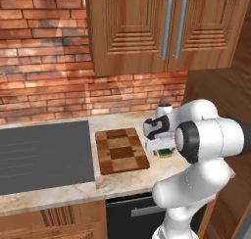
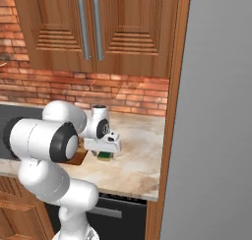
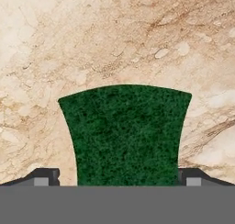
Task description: Pick up the sponge from the counter and clean the cutting board by briefly scrubbing or pressing down on the cutting board. Once finished, release the sponge.
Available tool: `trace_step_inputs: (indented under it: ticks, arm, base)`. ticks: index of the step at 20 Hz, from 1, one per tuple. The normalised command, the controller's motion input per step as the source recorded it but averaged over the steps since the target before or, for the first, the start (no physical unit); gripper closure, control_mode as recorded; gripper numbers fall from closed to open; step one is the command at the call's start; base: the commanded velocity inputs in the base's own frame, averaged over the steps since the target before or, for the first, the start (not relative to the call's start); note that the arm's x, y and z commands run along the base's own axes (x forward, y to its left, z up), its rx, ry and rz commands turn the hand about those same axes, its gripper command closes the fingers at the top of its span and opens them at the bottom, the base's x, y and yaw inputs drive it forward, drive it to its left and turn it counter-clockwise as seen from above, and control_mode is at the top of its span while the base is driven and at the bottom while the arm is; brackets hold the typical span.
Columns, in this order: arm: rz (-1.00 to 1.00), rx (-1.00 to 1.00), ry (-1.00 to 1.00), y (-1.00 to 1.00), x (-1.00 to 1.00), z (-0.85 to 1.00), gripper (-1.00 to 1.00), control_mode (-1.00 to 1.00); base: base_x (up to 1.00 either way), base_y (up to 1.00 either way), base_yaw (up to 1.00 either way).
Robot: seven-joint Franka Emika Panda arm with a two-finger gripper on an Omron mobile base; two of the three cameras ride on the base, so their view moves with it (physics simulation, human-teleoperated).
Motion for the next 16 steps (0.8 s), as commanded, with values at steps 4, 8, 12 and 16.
trace_step_inputs:
  ticks: [4, 8, 12, 16]
  arm:
    - [0.02, 0.00, 0.00, 0.00, 0.00, -0.25, 1.00, -1.00]
    - [0.00, 0.00, -0.03, 0.00, -0.25, -0.03, 1.00, -1.00]
    - [0.00, 0.00, -0.09, 0.00, -0.31, 0.00, 1.00, -1.00]
    - [0.00, 0.00, -0.13, 0.00, -0.54, 0.18, 1.00, -1.00]
  base:
    - [0.00, 0.00, 0.00]
    - [0.00, 0.00, 0.00]
    - [0.00, 0.00, 0.00]
    - [0.00, 0.00, 0.00]
